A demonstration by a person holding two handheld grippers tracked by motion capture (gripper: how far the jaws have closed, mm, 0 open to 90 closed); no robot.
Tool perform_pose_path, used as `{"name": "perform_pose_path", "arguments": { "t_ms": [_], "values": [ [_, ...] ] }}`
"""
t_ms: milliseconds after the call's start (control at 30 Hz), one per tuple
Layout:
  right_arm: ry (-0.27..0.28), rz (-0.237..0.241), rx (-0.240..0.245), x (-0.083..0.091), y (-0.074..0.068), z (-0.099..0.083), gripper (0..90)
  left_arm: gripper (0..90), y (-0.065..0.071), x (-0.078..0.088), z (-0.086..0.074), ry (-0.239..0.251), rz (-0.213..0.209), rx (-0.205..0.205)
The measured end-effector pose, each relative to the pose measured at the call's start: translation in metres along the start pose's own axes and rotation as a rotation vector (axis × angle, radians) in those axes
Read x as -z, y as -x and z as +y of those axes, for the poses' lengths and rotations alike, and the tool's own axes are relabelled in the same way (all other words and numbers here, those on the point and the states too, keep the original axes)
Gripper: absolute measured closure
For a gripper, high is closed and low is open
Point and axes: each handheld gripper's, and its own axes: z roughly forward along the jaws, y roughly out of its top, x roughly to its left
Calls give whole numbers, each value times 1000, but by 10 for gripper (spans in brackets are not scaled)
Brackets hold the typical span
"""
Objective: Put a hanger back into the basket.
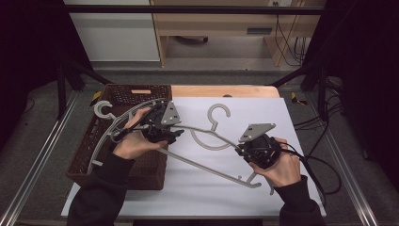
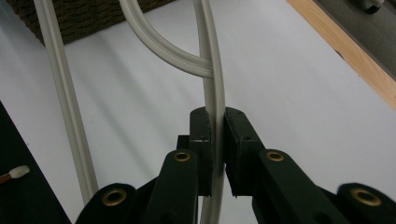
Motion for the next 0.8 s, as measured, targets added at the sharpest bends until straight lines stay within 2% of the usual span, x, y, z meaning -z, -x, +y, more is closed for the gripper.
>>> {"name": "perform_pose_path", "arguments": {
  "t_ms": [33,67,100,233,433,500,700,800],
  "values": [
    [-1,1,1,0,0,0,827,533,1,-2,0,-3,-2,-5],
    [-1,1,3,0,0,1,827,556,1,-3,0,-32,-4,-31],
    [0,2,2,0,-1,1,827,587,2,-4,0,-41,-3,-49],
    [-8,3,13,-1,-1,1,826,696,4,-6,0,-55,-7,-78],
    [-22,18,26,-4,-1,2,825,728,6,-3,1,-94,-16,-137],
    [-16,16,37,-4,-1,2,824,739,7,0,1,-92,-17,-153],
    [4,-7,80,-5,1,0,814,775,10,9,4,-115,-45,-209],
    [6,-31,85,-3,3,0,798,797,14,12,4,-128,-69,-229]
  ]
}}
